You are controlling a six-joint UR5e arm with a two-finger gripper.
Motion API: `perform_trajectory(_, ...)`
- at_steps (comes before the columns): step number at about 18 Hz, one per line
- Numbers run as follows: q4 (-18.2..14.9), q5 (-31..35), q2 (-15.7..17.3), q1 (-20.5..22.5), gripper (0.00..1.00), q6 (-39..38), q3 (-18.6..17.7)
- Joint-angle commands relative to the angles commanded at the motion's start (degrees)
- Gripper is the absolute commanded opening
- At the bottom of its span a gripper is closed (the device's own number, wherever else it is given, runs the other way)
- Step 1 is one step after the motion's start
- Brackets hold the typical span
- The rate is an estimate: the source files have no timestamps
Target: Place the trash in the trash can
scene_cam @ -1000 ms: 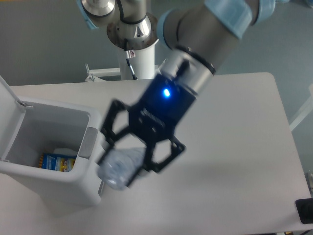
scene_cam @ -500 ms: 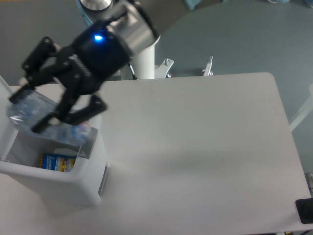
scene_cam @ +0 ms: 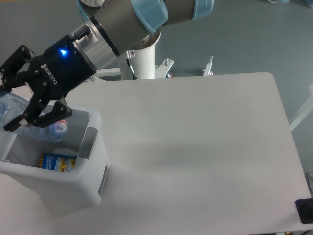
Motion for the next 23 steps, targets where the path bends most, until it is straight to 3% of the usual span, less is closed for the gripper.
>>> perform_trajectory(3,0.00,0.09,0.09,1.05,1.00,0.09,-1.76)
perform_trajectory(6,-0.09,0.09,0.18,4.91,1.00,-0.17,-2.03)
perform_trajectory(11,-0.09,2.36,-0.35,15.36,1.00,0.18,-3.43)
perform_trajectory(13,0.00,5.08,-2.27,18.97,1.00,0.26,-3.52)
perform_trajectory(16,-0.09,13.76,-4.13,21.70,1.00,2.18,-4.75)
perform_trajectory(20,-0.18,30.46,-4.22,24.34,1.00,12.89,-8.70)
perform_trajectory(23,-0.44,36.99,-4.04,25.75,1.00,20.19,-10.11)
